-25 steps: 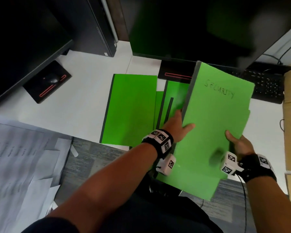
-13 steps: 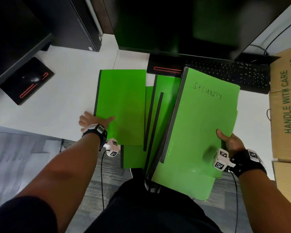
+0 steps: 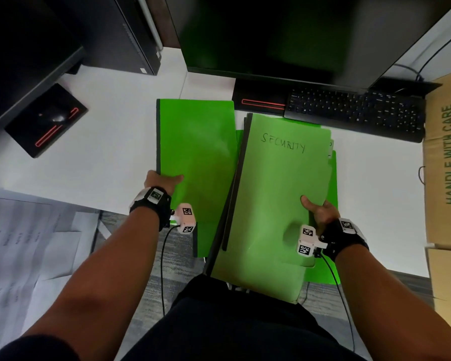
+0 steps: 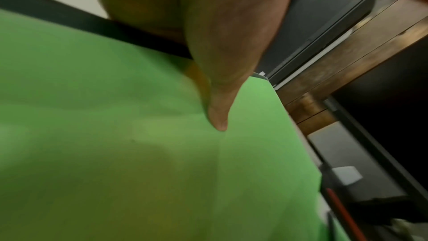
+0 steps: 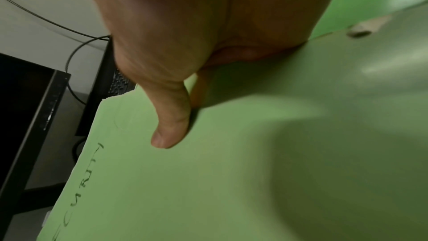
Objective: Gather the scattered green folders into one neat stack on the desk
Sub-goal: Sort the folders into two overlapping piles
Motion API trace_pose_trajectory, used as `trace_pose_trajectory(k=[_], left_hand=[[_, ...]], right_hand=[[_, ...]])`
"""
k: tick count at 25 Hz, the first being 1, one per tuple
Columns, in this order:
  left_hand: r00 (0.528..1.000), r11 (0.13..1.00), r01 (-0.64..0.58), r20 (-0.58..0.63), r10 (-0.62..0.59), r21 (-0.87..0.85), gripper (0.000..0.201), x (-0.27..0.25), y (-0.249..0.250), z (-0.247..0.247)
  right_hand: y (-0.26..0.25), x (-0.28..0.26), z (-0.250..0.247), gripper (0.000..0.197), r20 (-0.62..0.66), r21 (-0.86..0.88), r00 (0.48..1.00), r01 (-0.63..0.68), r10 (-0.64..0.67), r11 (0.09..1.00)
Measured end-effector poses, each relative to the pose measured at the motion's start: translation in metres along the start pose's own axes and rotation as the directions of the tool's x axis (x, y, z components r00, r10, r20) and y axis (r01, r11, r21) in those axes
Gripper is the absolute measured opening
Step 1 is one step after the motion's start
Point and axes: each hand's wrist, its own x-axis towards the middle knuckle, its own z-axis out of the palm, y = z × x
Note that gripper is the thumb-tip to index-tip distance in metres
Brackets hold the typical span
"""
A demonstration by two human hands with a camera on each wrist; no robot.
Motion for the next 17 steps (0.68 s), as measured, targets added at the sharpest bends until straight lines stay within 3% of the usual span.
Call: trace_pose_trajectory(k=[3, 5, 7, 10, 12, 15, 17], left_hand=[[0.982, 0.975, -0.181, 0.027, 0.186, -0.127, 0.065, -0.013, -0.005, -0.003], [0.974, 0.971, -0.187, 0.098, 0.202, -0.147, 0.061, -0.023, -0.011, 0.001], [0.981, 0.984, -0.129, 0.132, 0.145, -0.125, 0.068, -0.035, -0.015, 0.009], [0.997, 0.998, -0.049, 0.050, 0.050, -0.027, 0.082, -0.056, -0.010, 0.025], [0.999, 0.999, -0.025, 0.024, 0.026, -0.037, 0.082, -0.064, -0.003, 0.032], [0.983, 0.987, 0.090, 0.172, -0.067, -0.130, 0.078, -0.062, -0.001, 0.032], [0.935, 0.960, 0.230, 0.312, -0.171, -0.162, 0.079, -0.062, -0.002, 0.027]], right_hand=[[0.007, 0.006, -0.006, 0.086, -0.036, -0.037, 0.999, -0.025, 0.024, 0.999], [0.010, 0.008, -0.010, 0.093, -0.018, -0.026, 1.000, -0.026, 0.025, 0.999], [0.009, 0.006, -0.015, 0.098, -0.032, -0.032, 0.999, -0.026, 0.025, 0.999], [0.008, 0.007, -0.021, 0.089, -0.062, -0.016, 0.998, 0.000, -0.001, 1.000], [0.007, 0.009, -0.025, 0.096, -0.066, -0.008, 0.998, -0.001, 0.001, 1.000], [0.010, 0.011, -0.028, 0.105, -0.055, 0.020, 0.998, 0.006, -0.005, 1.000], [0.011, 0.016, -0.029, 0.107, -0.055, 0.058, 0.998, 0.008, -0.005, 0.998]])
